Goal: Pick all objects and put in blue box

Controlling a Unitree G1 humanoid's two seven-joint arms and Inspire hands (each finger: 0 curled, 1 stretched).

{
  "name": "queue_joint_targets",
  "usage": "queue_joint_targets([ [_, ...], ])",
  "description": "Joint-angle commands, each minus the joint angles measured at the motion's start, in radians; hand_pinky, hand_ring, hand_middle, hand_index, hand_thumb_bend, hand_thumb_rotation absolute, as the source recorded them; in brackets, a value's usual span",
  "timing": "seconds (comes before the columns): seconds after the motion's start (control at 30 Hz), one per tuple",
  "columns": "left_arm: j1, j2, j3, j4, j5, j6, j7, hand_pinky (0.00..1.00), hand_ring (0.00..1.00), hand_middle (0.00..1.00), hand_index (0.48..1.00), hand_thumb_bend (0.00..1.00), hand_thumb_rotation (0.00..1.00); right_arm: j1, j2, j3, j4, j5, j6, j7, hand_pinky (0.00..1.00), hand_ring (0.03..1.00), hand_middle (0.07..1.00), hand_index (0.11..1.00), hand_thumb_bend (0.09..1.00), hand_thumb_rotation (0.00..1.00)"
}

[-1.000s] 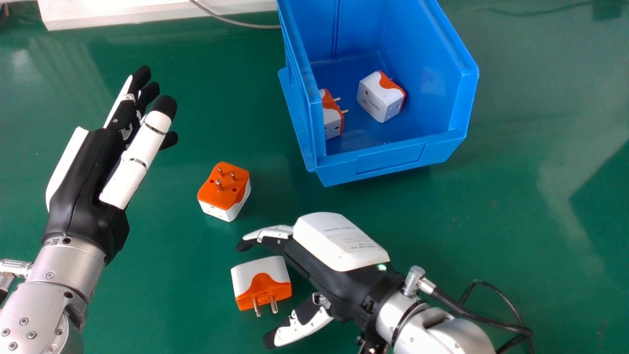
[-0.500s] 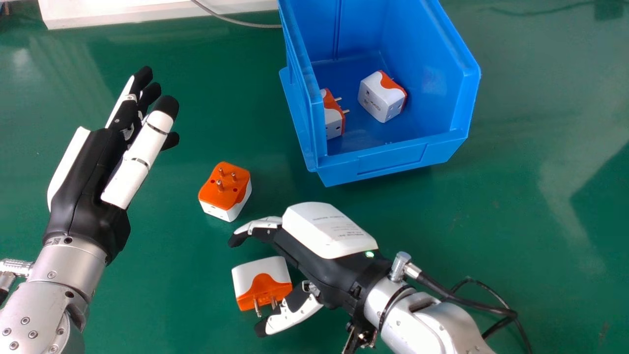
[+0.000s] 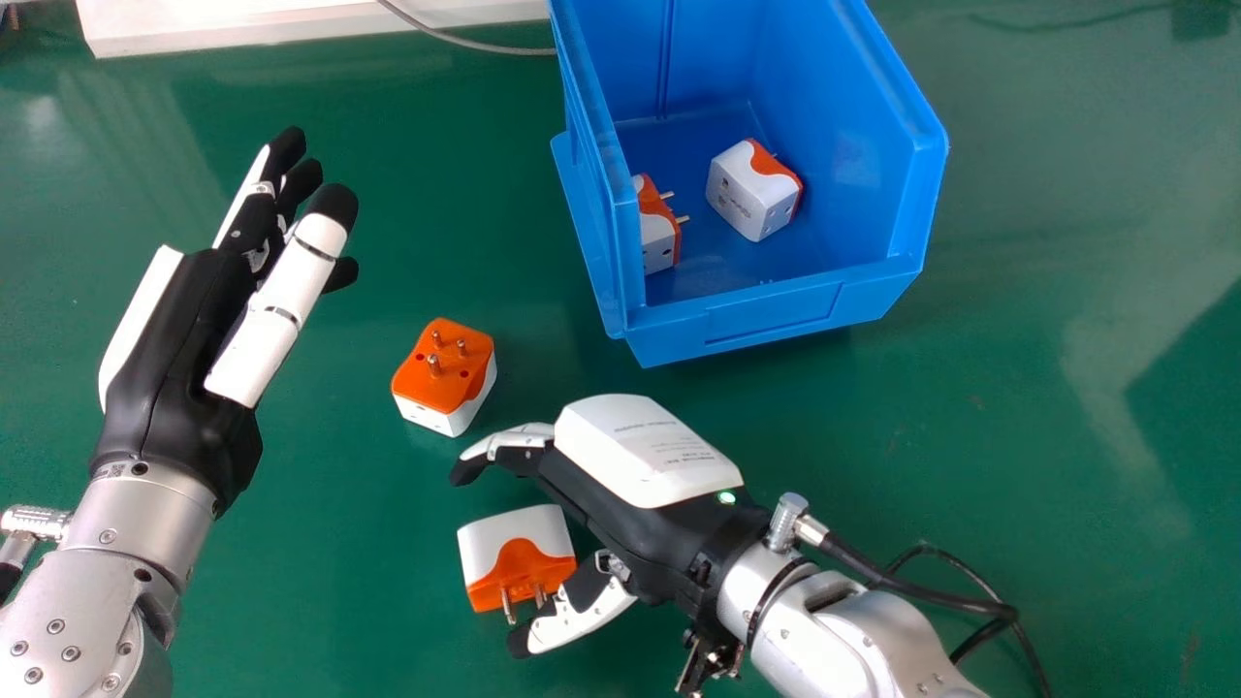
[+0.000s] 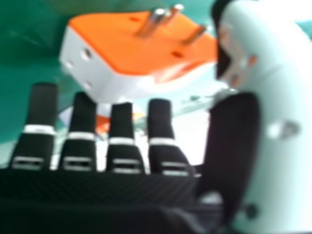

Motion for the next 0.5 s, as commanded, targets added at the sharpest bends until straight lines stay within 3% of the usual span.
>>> queue_joint_targets([
  [0.0,-0.014,0.008,0.001,-0.027,0.001,-0.001,0.006,0.88,0.95,0.99,0.983,0.50,0.78,-0.014,-0.005,0.005,-0.021,-0.002,-0.016,-0.004,0.63,0.765,0.817,0.755,0.501,0.10],
  [0.47,-0.030,0.008,0.005,-0.035,0.000,0.020,0.008,0.89,0.95,0.99,0.981,0.50,0.78,-0.008,-0.019,0.021,-0.037,-0.014,-0.002,0.005,0.62,0.754,0.798,0.741,0.477,0.12],
])
